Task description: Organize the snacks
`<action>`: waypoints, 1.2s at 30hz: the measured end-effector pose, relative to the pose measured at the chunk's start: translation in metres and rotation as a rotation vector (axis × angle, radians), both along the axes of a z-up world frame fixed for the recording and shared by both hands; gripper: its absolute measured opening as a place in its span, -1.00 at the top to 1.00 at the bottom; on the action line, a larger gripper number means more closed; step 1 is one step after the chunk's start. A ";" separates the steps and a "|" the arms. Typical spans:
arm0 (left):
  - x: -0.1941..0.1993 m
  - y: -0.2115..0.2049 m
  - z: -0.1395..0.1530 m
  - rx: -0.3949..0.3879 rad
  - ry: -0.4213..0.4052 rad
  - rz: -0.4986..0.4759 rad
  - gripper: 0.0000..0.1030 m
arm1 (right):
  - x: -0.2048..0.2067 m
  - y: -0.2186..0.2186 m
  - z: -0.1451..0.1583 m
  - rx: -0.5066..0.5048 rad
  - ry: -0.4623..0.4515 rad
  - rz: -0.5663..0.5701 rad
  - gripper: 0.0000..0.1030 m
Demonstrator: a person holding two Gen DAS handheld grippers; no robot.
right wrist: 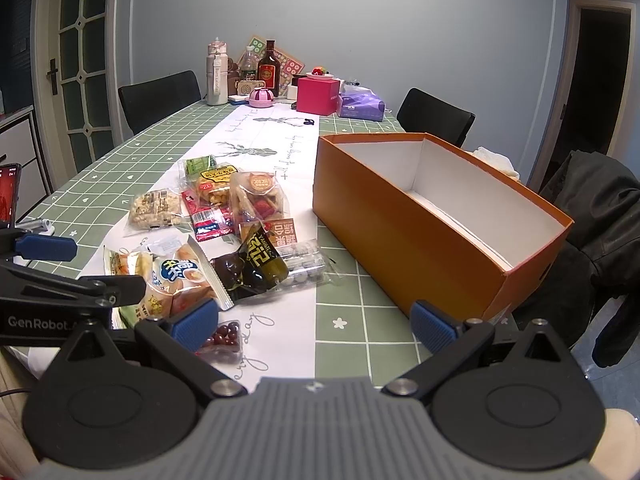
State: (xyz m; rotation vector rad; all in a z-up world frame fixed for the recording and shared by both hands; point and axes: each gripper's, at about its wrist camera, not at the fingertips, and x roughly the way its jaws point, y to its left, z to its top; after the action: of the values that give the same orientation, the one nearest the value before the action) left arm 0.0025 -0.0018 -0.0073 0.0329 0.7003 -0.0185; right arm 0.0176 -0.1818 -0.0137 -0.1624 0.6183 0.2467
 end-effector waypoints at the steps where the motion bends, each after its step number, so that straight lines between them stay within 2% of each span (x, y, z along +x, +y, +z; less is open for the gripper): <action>1: 0.000 0.000 -0.001 -0.001 0.001 0.000 -0.91 | 0.000 0.000 0.000 0.000 -0.001 -0.001 -0.94; 36: 0.000 0.002 -0.004 -0.006 0.009 0.000 -0.91 | 0.001 0.001 -0.002 -0.003 0.003 -0.004 -0.94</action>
State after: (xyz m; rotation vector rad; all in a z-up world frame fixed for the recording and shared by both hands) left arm 0.0026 0.0006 -0.0112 0.0265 0.7090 -0.0208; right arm 0.0188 -0.1812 -0.0152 -0.1641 0.6217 0.2418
